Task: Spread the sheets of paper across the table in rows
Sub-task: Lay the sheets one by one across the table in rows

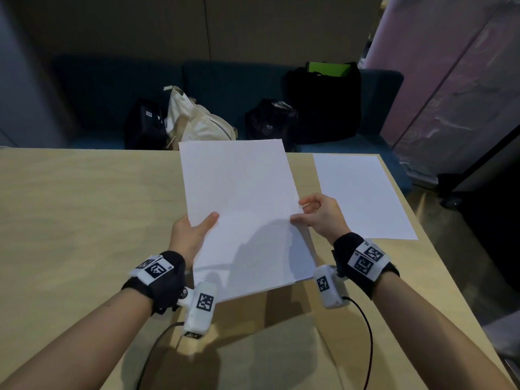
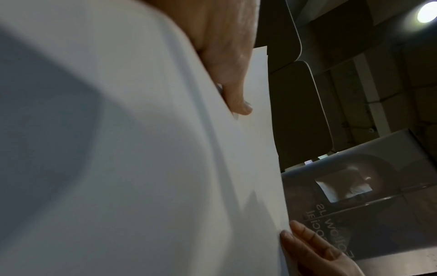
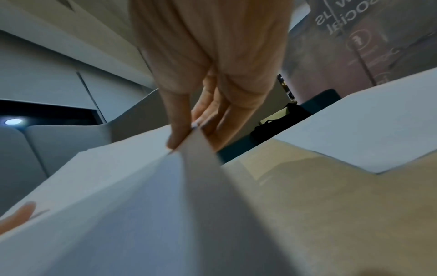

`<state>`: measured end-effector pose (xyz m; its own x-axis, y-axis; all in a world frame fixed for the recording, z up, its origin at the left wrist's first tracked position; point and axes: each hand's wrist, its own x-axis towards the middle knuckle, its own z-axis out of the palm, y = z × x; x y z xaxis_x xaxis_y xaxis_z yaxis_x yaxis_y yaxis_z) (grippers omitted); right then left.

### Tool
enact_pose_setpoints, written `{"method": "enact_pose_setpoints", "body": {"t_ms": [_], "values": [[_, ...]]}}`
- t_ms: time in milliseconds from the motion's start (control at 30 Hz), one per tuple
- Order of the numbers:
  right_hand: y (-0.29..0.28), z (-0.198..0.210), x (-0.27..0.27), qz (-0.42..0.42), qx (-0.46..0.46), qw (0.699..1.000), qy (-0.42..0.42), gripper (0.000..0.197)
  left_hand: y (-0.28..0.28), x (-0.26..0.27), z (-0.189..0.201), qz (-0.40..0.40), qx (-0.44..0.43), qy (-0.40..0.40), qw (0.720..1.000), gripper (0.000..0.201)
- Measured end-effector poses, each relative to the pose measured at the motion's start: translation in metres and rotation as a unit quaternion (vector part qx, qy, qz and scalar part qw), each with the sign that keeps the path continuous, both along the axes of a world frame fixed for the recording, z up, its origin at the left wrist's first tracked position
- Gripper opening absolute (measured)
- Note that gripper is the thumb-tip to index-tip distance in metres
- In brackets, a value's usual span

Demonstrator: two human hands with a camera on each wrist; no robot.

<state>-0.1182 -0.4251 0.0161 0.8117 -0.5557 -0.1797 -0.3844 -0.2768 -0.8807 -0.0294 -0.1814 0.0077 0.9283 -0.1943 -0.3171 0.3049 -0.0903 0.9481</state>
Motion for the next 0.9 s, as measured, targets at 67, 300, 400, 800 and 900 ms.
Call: {"method": "enact_pose_setpoints", "body": {"t_ms": [67,300,400,800,900], "values": [[0.006,0.0,0.003,-0.028,-0.021,0.999,-0.028,0.032,0.004,0.0,-0.001,0.01,-0.001,-0.002,1.0,0.035],[0.004,0.002,0.015,-0.061,-0.037,0.997,-0.028,0.028,0.017,0.003,0.0,0.021,0.023,-0.02,0.999,0.033],[-0.005,0.0,0.024,-0.148,-0.017,0.988,-0.039,0.033,0.028,0.005,0.003,0.025,0.038,-0.03,0.999,0.033],[-0.03,-0.056,0.076,-0.02,-0.274,0.931,0.241,0.031,0.085,0.027,0.008,0.082,0.053,-0.029,0.995,0.039],[-0.027,-0.061,0.074,-0.015,-0.319,0.908,0.27,0.037,0.085,0.029,0.008,0.084,0.045,-0.017,0.995,0.036]]}}
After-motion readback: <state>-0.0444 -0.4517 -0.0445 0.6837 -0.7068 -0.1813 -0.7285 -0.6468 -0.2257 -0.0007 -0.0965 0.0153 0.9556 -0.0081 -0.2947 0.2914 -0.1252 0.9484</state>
